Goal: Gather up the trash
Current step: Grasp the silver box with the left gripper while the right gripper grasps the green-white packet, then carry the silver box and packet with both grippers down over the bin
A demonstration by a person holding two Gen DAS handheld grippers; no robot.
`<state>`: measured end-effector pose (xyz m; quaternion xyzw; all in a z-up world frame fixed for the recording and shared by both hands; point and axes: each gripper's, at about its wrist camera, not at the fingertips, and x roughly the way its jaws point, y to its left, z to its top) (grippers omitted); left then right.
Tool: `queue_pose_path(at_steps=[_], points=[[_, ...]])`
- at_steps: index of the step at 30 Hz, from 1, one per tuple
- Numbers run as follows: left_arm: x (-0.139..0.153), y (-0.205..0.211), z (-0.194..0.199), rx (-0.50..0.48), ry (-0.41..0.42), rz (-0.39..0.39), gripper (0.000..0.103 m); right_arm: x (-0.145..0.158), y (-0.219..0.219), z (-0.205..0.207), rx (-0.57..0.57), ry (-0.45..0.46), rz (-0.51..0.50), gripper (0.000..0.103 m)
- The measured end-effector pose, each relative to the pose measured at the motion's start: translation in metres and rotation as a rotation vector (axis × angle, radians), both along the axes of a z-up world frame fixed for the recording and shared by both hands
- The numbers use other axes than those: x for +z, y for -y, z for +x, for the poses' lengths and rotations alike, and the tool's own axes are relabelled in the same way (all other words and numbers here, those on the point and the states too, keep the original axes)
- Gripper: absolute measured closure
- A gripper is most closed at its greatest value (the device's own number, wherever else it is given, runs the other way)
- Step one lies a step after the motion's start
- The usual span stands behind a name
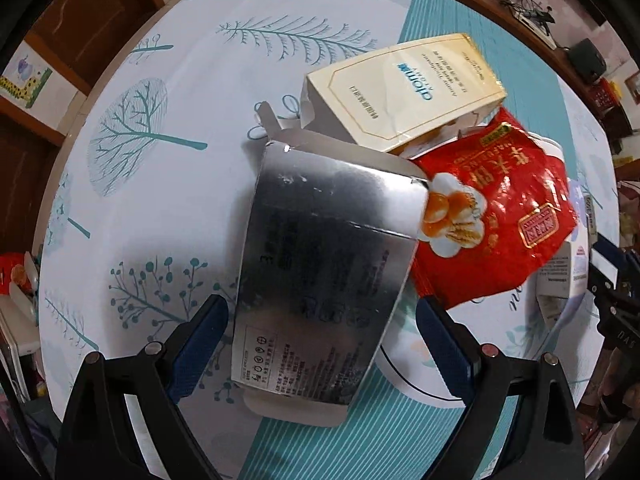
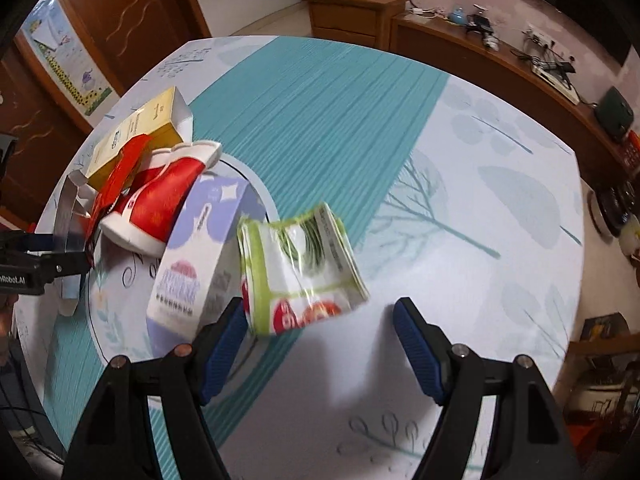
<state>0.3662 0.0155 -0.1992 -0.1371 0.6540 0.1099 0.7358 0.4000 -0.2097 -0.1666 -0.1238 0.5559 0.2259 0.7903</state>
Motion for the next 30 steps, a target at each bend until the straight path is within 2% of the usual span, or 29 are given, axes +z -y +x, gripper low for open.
queue_pose_path(at_steps=[4,6,7,8,10,12,14,20,25,30], points=[[-0.003,-0.007,0.006,0.01,-0.008,0.006,0.011,-0.001,-0.005,0.004,0.022,0.024,-0.007,0.028],[-0.005,-0.01,0.005,0.018,-0.007,0.001,0.026,-0.001,-0.004,0.006,0.012,0.023,0.0,0.028],[-0.004,-0.011,0.003,0.02,-0.006,0.007,0.029,-0.001,-0.003,0.006,0.001,0.026,0.0,0.033],[-0.003,-0.012,-0.001,0.019,0.0,0.008,0.035,0.0,-0.004,0.007,-0.007,0.031,-0.005,0.042],[-0.001,-0.012,-0.006,0.017,0.011,-0.016,0.036,0.001,-0.003,0.003,-0.021,0.045,-0.024,0.052],[0.002,-0.012,-0.01,0.019,0.022,-0.022,0.038,0.004,0.0,-0.004,-0.036,0.039,0.006,0.062],[0.005,-0.011,-0.015,0.013,0.035,-0.025,0.039,0.008,0.002,-0.011,-0.051,0.037,0.023,0.077],[0.021,-0.018,-0.042,0.001,0.068,-0.053,0.039,0.011,0.014,-0.043,-0.146,0.0,0.032,0.08],[0.038,-0.028,-0.08,-0.022,0.088,-0.073,0.039,0.021,0.022,-0.087,-0.242,-0.026,0.099,0.08],[0.06,-0.03,-0.12,-0.093,0.118,-0.075,0.039,0.038,0.018,-0.138,-0.303,-0.024,0.161,0.08]])
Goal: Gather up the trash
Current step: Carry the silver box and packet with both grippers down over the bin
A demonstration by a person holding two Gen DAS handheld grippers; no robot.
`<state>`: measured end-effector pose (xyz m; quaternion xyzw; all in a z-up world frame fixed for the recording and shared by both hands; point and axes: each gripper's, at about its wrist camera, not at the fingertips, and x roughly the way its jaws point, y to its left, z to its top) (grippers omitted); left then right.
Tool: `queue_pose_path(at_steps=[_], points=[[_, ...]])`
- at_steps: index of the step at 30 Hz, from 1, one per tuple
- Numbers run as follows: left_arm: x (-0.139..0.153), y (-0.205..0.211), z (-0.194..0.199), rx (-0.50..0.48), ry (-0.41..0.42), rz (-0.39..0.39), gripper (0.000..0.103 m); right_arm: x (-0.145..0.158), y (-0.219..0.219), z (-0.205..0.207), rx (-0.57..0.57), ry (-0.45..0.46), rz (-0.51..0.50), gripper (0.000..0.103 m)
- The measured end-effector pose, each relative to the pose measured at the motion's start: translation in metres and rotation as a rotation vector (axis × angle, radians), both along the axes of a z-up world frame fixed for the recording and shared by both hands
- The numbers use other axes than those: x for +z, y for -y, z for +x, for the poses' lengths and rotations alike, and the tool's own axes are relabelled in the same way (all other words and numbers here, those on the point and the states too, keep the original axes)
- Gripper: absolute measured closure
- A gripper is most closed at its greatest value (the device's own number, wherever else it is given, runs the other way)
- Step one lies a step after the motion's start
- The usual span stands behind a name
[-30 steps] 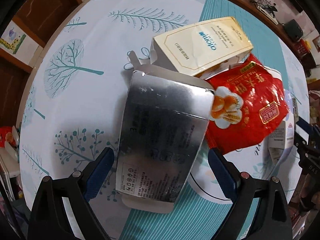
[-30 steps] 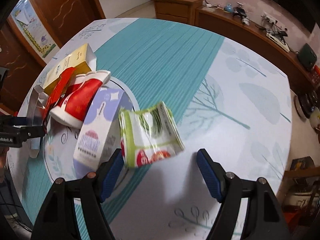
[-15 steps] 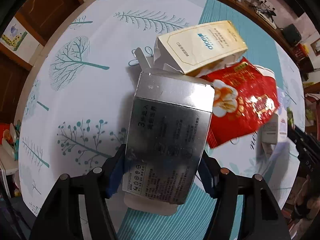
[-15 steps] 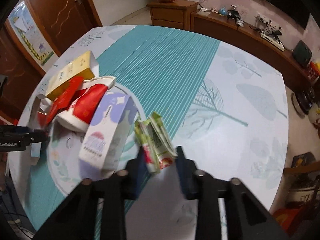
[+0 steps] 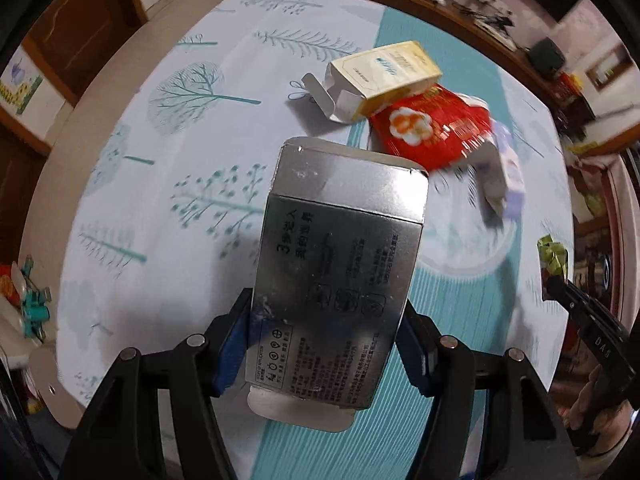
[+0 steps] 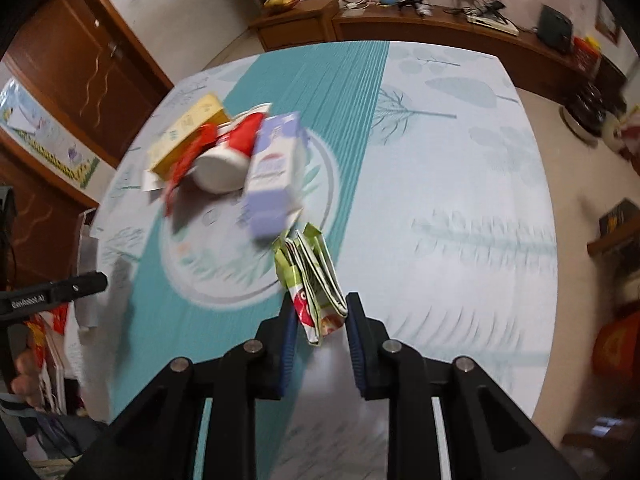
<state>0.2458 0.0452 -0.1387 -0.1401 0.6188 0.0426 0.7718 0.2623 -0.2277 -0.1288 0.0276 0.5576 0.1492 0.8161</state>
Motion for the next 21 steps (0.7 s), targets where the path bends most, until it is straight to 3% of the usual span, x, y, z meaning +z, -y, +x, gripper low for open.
queue_pose_path(at_steps=[4,11,17,21], points=[[0.032,0.005,-0.042,-0.093,0.062,0.0,0.039,0.018,-0.015,-0.049,-0.059,0.033,0.03,0.08],[0.067,-0.021,-0.119,-0.255,0.148,-0.03,0.039,0.057,-0.061,-0.149,-0.178,0.123,0.053,0.08],[0.082,-0.04,-0.176,-0.342,0.2,-0.068,0.039,0.077,-0.117,-0.231,-0.232,0.188,0.045,0.08],[0.082,-0.045,-0.204,-0.389,0.191,-0.085,0.039,0.085,-0.153,-0.281,-0.23,0.204,0.024,0.08]])
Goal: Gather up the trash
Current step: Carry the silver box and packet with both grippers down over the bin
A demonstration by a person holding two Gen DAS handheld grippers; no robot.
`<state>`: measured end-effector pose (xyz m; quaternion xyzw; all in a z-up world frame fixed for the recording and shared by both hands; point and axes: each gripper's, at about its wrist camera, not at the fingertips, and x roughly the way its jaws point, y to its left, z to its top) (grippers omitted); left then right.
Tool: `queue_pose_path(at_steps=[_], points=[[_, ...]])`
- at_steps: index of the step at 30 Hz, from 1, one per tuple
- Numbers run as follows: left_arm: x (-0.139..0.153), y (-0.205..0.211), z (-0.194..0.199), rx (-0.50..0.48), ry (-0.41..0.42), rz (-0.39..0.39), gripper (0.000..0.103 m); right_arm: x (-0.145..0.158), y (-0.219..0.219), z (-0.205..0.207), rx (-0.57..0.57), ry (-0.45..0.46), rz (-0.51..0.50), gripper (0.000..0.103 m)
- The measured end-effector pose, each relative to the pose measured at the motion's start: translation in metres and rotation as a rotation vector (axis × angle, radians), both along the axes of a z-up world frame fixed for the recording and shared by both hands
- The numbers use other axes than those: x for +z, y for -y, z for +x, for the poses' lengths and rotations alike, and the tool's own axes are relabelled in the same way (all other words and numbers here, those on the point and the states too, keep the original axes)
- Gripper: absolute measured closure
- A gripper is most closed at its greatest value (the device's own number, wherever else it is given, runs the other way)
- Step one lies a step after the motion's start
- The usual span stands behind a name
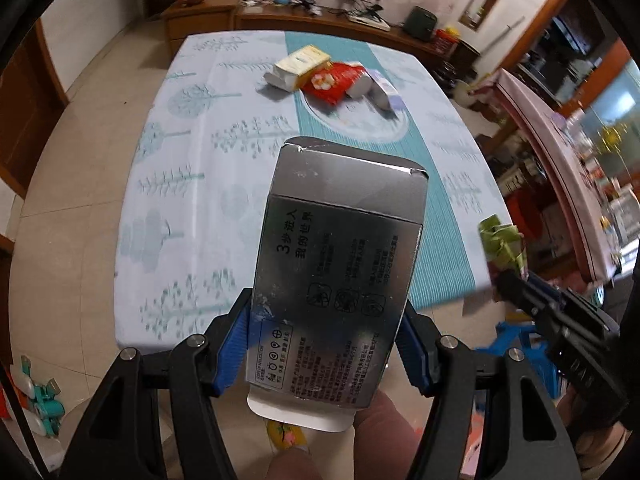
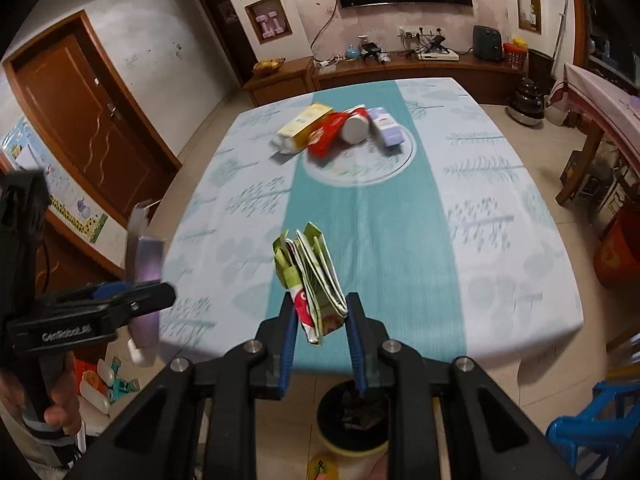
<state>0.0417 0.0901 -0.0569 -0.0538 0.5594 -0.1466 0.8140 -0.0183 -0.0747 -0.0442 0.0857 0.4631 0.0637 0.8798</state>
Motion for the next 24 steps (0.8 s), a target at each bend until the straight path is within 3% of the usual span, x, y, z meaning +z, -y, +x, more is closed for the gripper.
queue_pose_path(at_steps=[5,14,24], points=[[-0.005,0.002,-0.035,-0.064,-0.031,-0.002,0.039,-0.002,-0.027,-0.043,0.015,-0.03,-0.047,0.08],[-0.033,0.021,-0.076,-0.142,-0.106,-0.001,0.039,-0.022,-0.037,-0.088,-0.007,-0.114,-0.062,0.08],[-0.103,0.06,-0.109,-0.197,-0.209,0.06,0.039,-0.093,-0.01,-0.113,-0.061,-0.251,-0.024,0.08]])
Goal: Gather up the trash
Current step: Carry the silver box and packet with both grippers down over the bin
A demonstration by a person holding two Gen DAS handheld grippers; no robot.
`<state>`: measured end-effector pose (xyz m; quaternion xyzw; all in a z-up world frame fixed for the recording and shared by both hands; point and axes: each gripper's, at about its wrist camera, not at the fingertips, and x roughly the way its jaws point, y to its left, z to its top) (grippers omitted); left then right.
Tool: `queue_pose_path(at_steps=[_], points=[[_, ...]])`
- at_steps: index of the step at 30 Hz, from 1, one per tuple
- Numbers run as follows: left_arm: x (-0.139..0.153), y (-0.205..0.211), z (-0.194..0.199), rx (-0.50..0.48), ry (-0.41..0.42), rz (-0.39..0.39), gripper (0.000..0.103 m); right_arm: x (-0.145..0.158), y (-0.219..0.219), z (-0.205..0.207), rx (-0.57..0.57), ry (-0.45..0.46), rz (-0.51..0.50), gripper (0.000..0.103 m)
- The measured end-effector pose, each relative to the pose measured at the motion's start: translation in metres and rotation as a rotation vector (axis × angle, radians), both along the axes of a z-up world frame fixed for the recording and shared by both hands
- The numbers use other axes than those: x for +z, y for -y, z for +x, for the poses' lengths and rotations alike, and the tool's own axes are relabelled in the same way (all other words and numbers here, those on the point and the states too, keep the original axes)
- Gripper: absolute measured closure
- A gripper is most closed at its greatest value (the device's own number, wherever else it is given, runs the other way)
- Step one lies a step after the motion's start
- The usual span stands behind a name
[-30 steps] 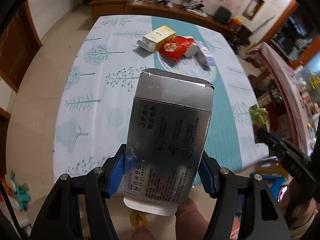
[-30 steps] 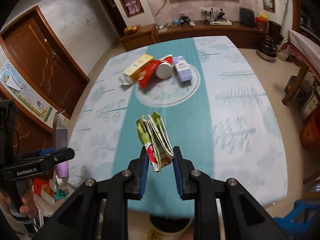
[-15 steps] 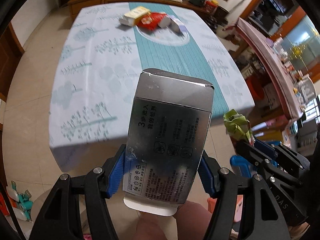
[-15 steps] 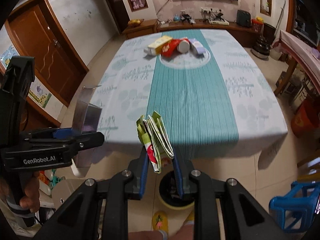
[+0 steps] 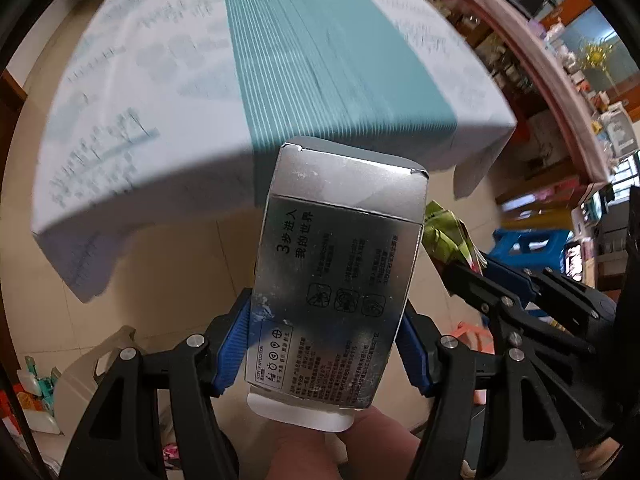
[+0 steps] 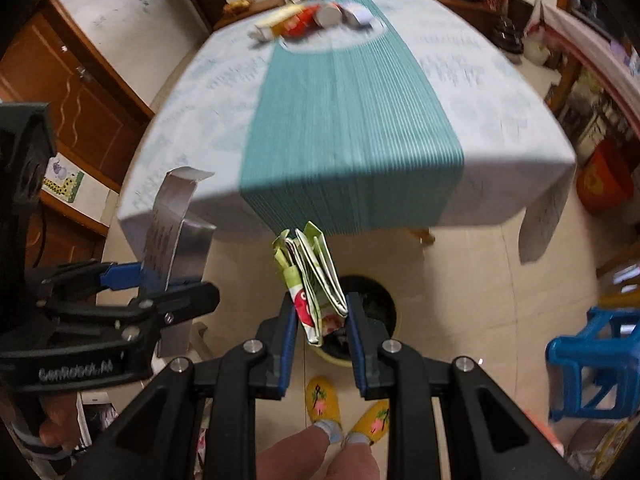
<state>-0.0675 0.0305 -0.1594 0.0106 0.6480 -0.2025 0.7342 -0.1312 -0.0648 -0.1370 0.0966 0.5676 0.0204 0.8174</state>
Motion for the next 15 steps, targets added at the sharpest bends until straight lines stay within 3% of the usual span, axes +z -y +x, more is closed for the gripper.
queue_pose_path(at_steps=[7,15], points=[[-0.087,0.023,-0.015,0.004,-0.068,0.059,0.038,-0.09,0.03,-0.006,-0.056,-0.101,0.049,0.079],[-0.197,0.038,-0.013,0.042,-0.102,0.07,0.038,-0.205,0.05,-0.003,-0.075,-0.186,0.079,0.079]])
